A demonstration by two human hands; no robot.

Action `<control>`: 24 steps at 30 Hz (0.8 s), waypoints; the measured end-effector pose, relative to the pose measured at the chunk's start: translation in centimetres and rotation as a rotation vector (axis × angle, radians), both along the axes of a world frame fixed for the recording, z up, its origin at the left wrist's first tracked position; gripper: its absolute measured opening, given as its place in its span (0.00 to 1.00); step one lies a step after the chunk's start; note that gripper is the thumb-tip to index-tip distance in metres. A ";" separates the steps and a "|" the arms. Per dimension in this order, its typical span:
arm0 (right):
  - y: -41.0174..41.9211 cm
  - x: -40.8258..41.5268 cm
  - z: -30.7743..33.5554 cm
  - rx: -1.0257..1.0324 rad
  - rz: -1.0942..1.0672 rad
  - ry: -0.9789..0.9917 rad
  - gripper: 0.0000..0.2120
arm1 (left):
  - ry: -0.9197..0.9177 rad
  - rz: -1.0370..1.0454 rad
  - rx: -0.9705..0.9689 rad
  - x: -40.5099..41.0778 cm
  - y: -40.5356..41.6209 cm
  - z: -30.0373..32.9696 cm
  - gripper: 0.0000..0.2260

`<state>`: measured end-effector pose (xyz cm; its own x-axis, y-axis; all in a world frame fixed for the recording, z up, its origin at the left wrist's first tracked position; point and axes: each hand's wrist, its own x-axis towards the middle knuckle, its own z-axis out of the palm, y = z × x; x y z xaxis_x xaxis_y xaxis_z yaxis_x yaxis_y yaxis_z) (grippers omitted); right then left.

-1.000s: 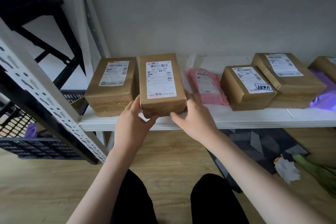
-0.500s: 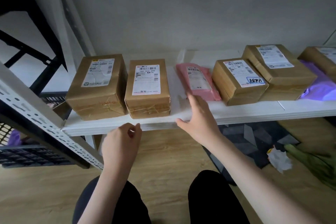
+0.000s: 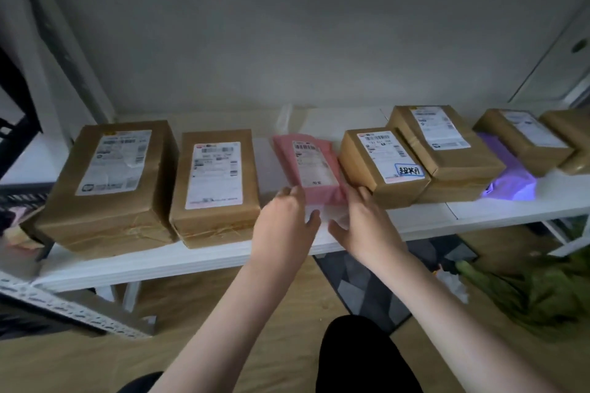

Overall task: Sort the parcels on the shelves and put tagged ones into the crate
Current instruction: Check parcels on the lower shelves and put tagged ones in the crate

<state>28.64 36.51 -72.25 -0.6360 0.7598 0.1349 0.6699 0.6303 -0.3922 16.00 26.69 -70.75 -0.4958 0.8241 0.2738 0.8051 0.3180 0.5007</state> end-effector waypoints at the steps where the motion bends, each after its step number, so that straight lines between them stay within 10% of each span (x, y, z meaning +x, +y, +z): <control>1: 0.6 -0.4 0.0 -0.007 -0.008 -0.021 0.34 | -0.013 0.026 -0.009 -0.4 0.4 -0.4 0.13; 12: 3.2 -0.5 -0.8 -0.064 0.175 0.055 0.13 | -0.052 0.033 -0.074 -1.7 1.8 -2.9 0.20; 24: 2.9 2.3 -0.8 -0.132 0.246 0.087 0.17 | -0.163 0.068 -0.038 -0.4 -1.2 -2.1 0.18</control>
<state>30.97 39.44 -73.03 -0.7936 0.5990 0.1069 0.4637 0.7091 -0.5312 15.55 25.54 -72.83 -0.5858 0.7955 0.1550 0.6905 0.3898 0.6094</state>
